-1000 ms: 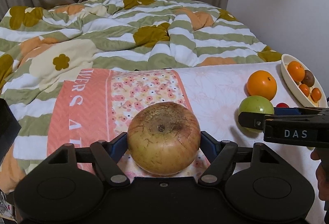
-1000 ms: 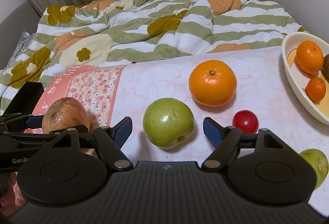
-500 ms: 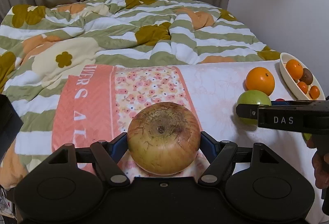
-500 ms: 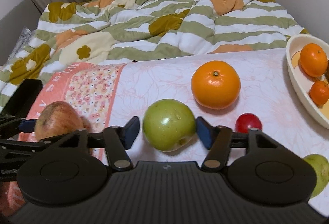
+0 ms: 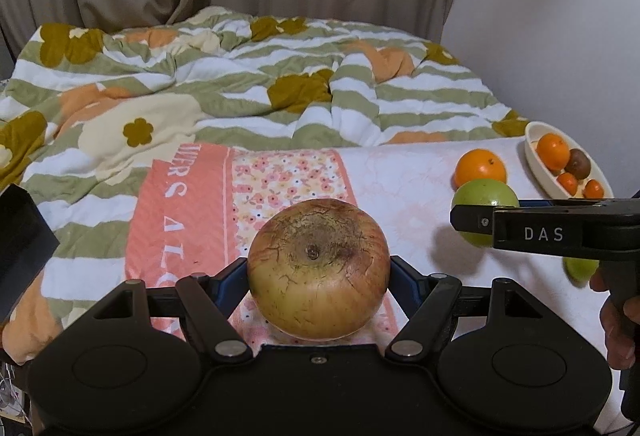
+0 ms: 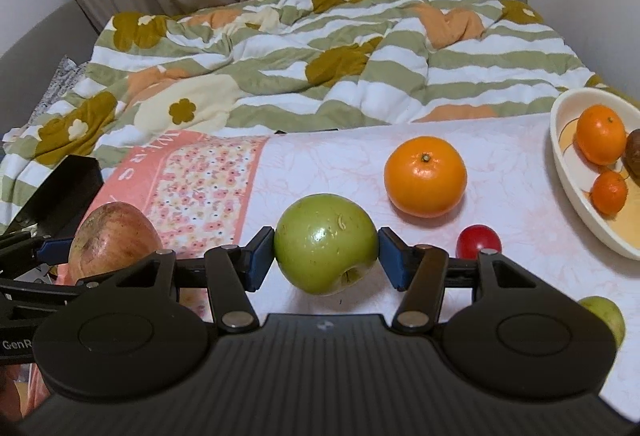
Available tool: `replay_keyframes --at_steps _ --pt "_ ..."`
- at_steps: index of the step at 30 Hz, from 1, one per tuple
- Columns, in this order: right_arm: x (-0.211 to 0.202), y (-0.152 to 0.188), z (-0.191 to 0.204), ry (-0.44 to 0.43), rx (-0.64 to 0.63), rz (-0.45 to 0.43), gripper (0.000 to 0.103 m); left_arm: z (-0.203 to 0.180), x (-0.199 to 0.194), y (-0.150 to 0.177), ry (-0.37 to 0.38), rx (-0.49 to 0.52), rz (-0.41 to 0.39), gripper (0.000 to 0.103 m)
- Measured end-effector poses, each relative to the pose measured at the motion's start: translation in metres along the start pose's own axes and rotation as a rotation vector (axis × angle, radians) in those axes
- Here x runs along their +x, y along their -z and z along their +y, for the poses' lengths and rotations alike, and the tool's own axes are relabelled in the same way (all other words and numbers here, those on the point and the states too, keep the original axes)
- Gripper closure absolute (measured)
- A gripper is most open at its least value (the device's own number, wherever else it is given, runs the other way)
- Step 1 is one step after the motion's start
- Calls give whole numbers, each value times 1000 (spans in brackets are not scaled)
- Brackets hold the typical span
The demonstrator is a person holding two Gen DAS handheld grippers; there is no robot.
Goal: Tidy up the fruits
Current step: 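Carry the brownish apple and green apple with both tools over the white bowl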
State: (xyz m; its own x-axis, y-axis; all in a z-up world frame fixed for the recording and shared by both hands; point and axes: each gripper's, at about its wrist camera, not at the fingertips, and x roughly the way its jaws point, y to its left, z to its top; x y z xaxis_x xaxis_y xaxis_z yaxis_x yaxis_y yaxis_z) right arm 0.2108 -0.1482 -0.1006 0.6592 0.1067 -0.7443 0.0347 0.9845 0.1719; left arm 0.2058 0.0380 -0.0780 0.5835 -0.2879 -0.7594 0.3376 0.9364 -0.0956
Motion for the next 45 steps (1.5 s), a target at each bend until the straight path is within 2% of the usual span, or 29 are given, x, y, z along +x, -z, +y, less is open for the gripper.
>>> replay_keyframes --at_steps 10,20,33,45 --pt "-62 8 -6 11 1 -79 32 -21 -44 6 24 12 -79 26" --pt "-129 18 -45 55 39 -149 32 -75 -77 -1 73 72 -146 26" --pt "-178 18 -165 57 17 -176 32 -185 -78 -16 66 61 -201 26" --pt "-175 2 -274 33 -38 -164 32 -290 -36 -29 49 63 -187 26"
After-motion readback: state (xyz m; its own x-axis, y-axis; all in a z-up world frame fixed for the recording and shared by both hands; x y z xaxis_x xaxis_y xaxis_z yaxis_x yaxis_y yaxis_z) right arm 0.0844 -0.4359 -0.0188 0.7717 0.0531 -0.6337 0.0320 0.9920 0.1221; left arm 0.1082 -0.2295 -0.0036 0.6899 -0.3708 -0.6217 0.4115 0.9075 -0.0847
